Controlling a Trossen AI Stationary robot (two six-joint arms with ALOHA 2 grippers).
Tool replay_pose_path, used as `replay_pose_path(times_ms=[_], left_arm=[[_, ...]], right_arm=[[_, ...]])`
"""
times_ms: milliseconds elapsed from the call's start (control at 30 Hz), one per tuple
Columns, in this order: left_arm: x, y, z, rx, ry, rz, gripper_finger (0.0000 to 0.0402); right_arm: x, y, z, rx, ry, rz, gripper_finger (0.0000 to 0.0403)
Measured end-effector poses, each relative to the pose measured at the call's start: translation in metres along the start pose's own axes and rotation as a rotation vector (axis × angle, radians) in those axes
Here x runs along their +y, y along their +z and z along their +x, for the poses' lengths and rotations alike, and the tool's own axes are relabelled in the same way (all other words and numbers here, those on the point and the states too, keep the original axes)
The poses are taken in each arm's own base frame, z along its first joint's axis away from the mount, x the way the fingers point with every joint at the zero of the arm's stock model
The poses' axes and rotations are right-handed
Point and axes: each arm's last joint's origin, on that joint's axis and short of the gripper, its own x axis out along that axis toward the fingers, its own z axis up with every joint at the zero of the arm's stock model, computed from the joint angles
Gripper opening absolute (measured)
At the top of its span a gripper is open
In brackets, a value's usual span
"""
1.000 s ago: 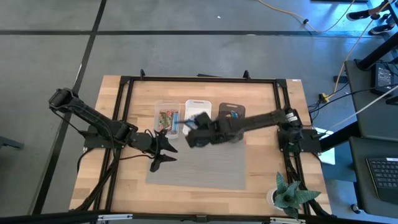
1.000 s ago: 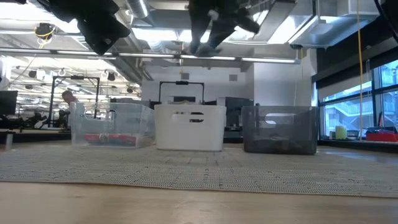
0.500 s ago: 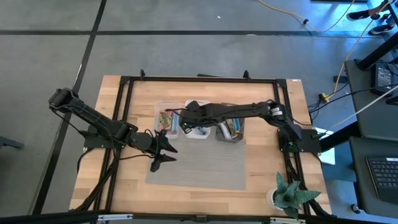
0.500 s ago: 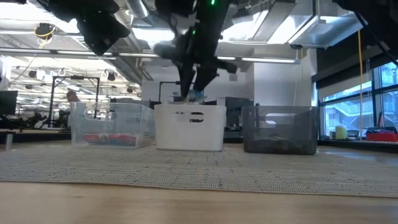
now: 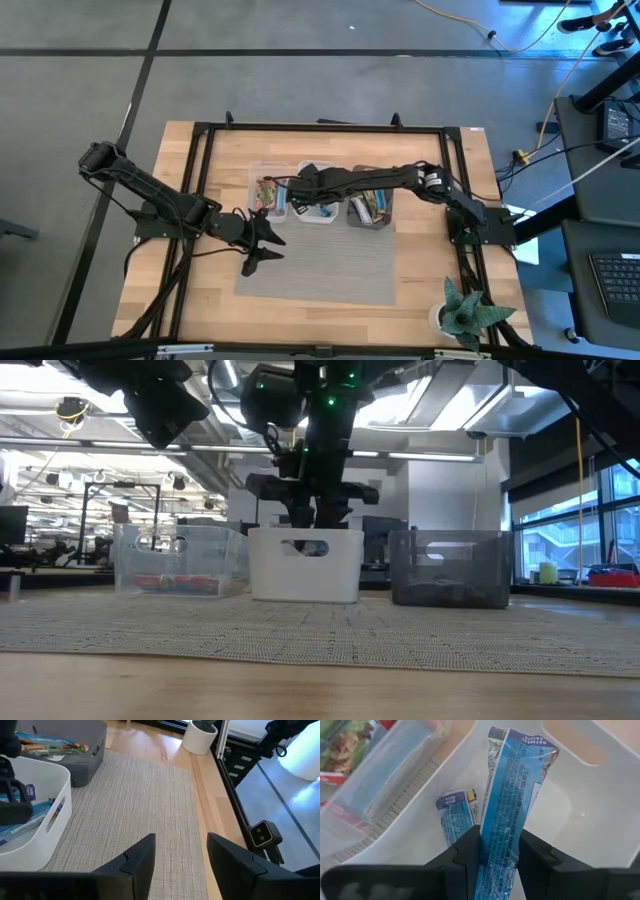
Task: Pick and place Granola Bars by type
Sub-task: Put the blue granola bar into the white bin, then return to Home Position
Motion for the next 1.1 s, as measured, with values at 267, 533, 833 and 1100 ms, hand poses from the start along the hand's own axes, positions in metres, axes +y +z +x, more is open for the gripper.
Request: replay_pose_path(times_ms=[267, 533, 833, 1100], left_arm=[[0.0, 0.0, 0.0, 0.0, 0.0, 0.0, 0.0171], [0.0, 0.0, 0.0, 0.0, 0.0, 0.0, 0.0171], [0.003, 0.007, -0.026, -0.04, 0.026, 0.003, 0.0171], [0.009, 0.013, -0.061, -0.087, 0.016, -0.021, 0.0171]], right_arm=[[0.001, -0.002, 0.003, 0.015, 0.004, -0.023, 0.0115], [0.001, -0.001, 0.003, 0.016, 0.005, -0.025, 0.0169], [-0.007, -0.011, -0.063, 0.028, 0.057, -0.188, 0.0227], [0.0, -0.069, -0.152, 0.098, 0.222, -0.437, 0.0226]])
